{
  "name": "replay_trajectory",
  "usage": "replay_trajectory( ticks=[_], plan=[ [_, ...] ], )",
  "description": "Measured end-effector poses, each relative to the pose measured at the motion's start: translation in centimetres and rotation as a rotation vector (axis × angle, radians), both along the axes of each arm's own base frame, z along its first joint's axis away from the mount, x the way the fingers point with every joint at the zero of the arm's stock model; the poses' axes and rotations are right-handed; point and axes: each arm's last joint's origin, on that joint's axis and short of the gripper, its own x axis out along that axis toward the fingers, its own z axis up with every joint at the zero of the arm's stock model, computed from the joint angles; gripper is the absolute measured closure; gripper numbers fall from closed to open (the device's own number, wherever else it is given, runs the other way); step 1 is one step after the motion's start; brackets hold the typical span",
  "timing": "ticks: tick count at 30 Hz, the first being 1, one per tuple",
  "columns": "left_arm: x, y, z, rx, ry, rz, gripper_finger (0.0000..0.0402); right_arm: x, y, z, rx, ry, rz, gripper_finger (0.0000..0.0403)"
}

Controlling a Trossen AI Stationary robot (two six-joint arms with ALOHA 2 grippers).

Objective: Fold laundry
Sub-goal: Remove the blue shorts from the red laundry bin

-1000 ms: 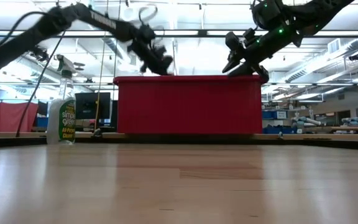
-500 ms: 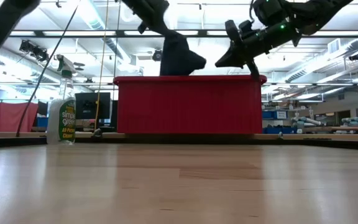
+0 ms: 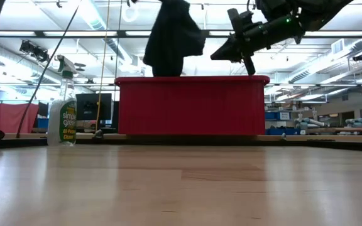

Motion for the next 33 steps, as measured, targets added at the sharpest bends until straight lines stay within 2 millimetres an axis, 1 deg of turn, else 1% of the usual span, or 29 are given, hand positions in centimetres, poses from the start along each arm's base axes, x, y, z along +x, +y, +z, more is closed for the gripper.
replay_trajectory(
  ticks=[4, 7, 11, 15, 17, 19, 21, 23, 25, 27, 31, 33],
  plan=[
    [0.6, -2.4, -1.7, -0.045, 0.14, 0.046, 0.0401, 0.7, 1.7, 0.0, -0.004, 0.003, 0.046, 0.0401],
    [2.0, -3.9, -4.2, -0.1, 0.227, 0.044, 0.0401, 1.1, 3.2, 0.0, 0.0, 0.005, 0.045, 0.0401],
    [4.2, -5.8, -8.8, -0.185, 0.354, 0.041, 0.0401, 1.4, 4.9, -0.5, 0.067, 0.034, 0.008, 0.0402],
    [5.8, -7.6, -13.7, -0.261, 0.417, 0.05, 0.0401, 0.9, 5.9, -2.1, 0.183, 0.175, -0.04, 0.0401],
    [6.7, -8.4, -16.0, -0.326, 0.414, 0.018, 0.0401, 0.4, 6.3, -3.0, 0.226, 0.277, -0.051, 0.0398],
    [7.5, -9.1, -18.3, -0.41, 0.372, -0.021, 0.0401, -0.2, 6.6, -3.9, 0.256, 0.386, -0.061, 0.0392],
    [8.0, -9.8, -20.6, -0.503, 0.356, -0.065, 0.0401, -0.7, 6.9, -4.5, 0.27, 0.468, -0.066, 0.0385],
    [8.2, -10.3, -22.3, -0.567, 0.34, -0.066, 0.0401, -1.1, 7.2, -5.0, 0.274, 0.53, -0.063, 0.0378],
    [8.0, -10.8, -23.7, -0.612, 0.348, -0.034, 0.04, -1.3, 7.4, -5.2, 0.275, 0.563, -0.06, 0.0371],
    [7.7, -11.2, -24.6, -0.644, 0.37, 0.004, 0.0392, -1.3, 7.6, -5.2, 0.273, 0.569, -0.053, 0.0365],
    [7.9, -11.4, -24.6, -0.662, 0.342, 0.022, 0.0355, -1.2, 7.9, -5.2, 0.27, 0.569, -0.036, 0.0352],
    [8.1, -11.3, -24.0, -0.657, 0.317, 0.014, 0.033, -1.2, 8.0, -5.2, 0.264, 0.57, -0.035, 0.0345]
  ],
)
